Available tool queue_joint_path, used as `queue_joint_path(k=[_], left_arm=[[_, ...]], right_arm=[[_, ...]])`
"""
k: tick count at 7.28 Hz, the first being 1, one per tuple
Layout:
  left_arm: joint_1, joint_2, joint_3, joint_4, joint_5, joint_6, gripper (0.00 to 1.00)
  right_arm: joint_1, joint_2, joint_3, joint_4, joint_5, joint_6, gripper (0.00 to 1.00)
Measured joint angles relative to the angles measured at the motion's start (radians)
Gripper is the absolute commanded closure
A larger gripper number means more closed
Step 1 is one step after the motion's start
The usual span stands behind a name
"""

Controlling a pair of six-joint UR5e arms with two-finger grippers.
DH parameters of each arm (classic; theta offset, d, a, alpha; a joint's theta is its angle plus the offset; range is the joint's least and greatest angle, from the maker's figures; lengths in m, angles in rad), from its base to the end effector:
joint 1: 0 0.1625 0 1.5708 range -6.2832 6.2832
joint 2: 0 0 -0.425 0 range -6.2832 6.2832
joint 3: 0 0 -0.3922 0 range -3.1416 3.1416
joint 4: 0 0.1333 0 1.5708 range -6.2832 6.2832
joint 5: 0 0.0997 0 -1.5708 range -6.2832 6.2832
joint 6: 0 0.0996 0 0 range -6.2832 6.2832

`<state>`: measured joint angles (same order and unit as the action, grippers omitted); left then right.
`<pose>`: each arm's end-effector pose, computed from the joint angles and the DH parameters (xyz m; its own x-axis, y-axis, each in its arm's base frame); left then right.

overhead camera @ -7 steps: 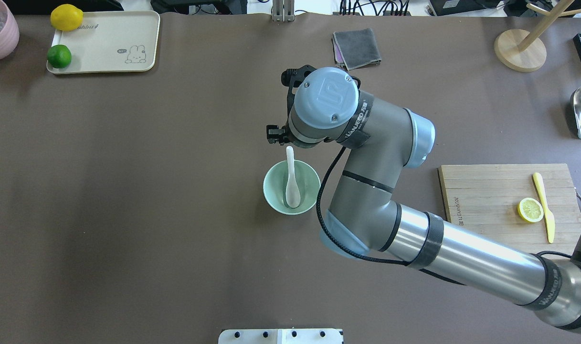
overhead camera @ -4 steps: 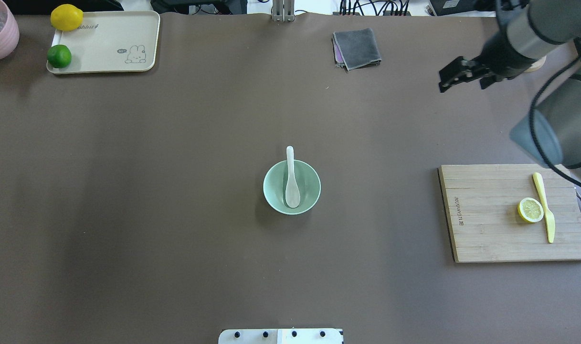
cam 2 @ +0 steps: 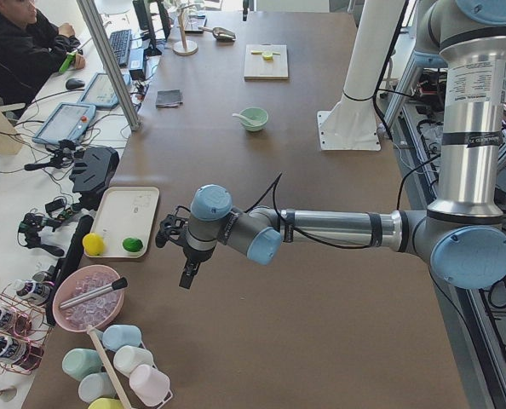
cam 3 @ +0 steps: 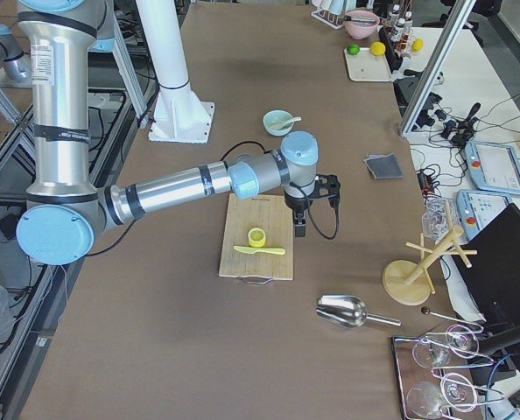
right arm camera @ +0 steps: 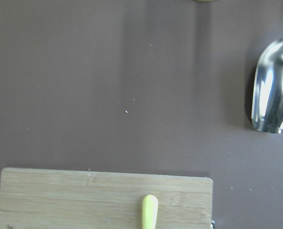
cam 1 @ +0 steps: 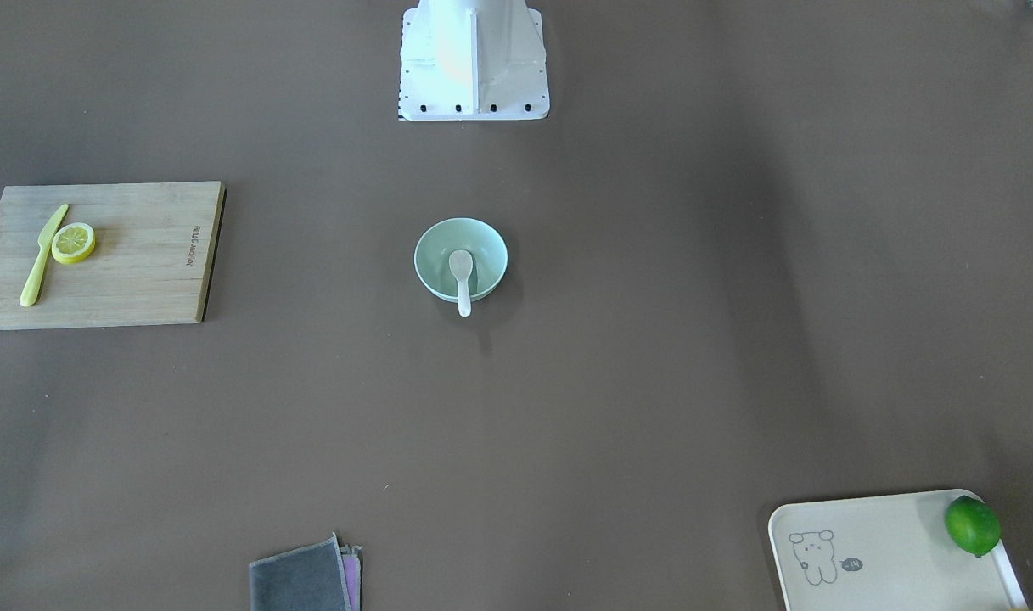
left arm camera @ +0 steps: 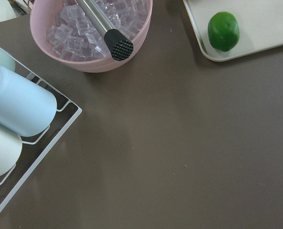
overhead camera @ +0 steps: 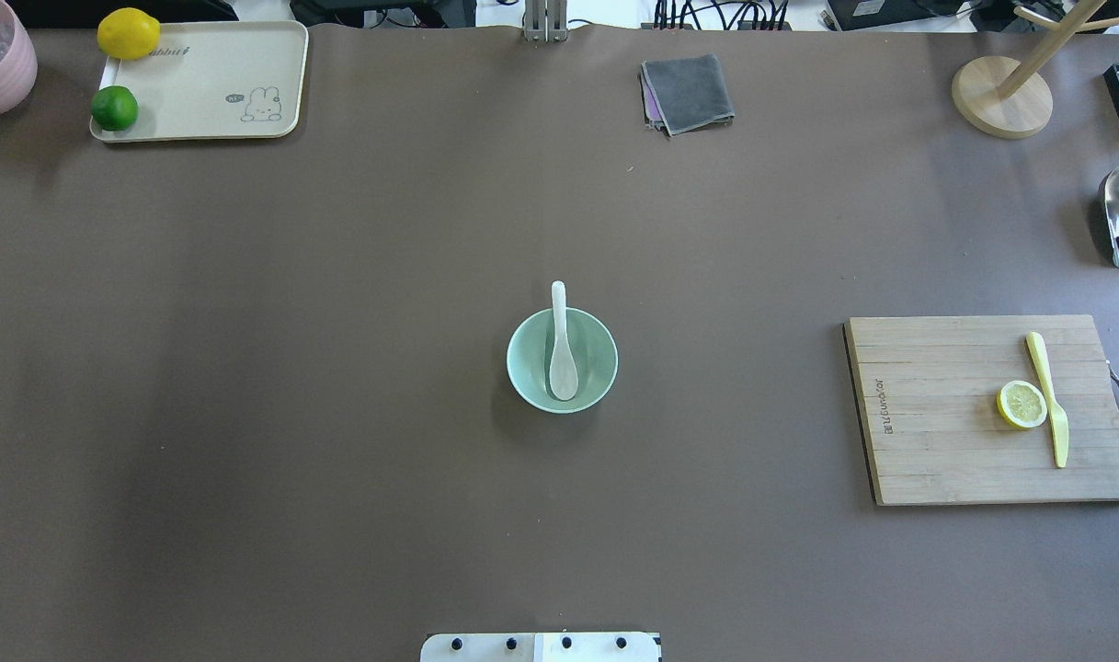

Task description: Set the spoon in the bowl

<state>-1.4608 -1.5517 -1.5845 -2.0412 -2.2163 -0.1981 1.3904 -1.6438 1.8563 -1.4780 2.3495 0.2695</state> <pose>-0.0171 -0.5138 0.6159 0.7687 0.1740 -0.6155 0.0542 0.9411 0.3338 -0.0218 -0.4725 0.5413 0.6841 -0.0735 0.7257 -0.0114 0.9937 0.1114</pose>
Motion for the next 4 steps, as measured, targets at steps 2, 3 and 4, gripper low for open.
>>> queue_joint_path(k=[2, 3, 4], left_arm=[[-0.015, 0.000, 0.000, 0.029, -0.037, 0.000, 0.02], [-0.029, -0.005, -0.001, 0.047, -0.057, 0.000, 0.02], [-0.046, -0.008, -0.009, 0.071, -0.066, 0.001, 0.02]], right_arm=[[0.137, -0.025, -0.160, 0.006, 0.069, -0.242, 0.00], [0.170, -0.012, -0.214, 0.001, 0.076, -0.273, 0.00], [0.187, 0.012, -0.239, -0.028, 0.076, -0.279, 0.00]])
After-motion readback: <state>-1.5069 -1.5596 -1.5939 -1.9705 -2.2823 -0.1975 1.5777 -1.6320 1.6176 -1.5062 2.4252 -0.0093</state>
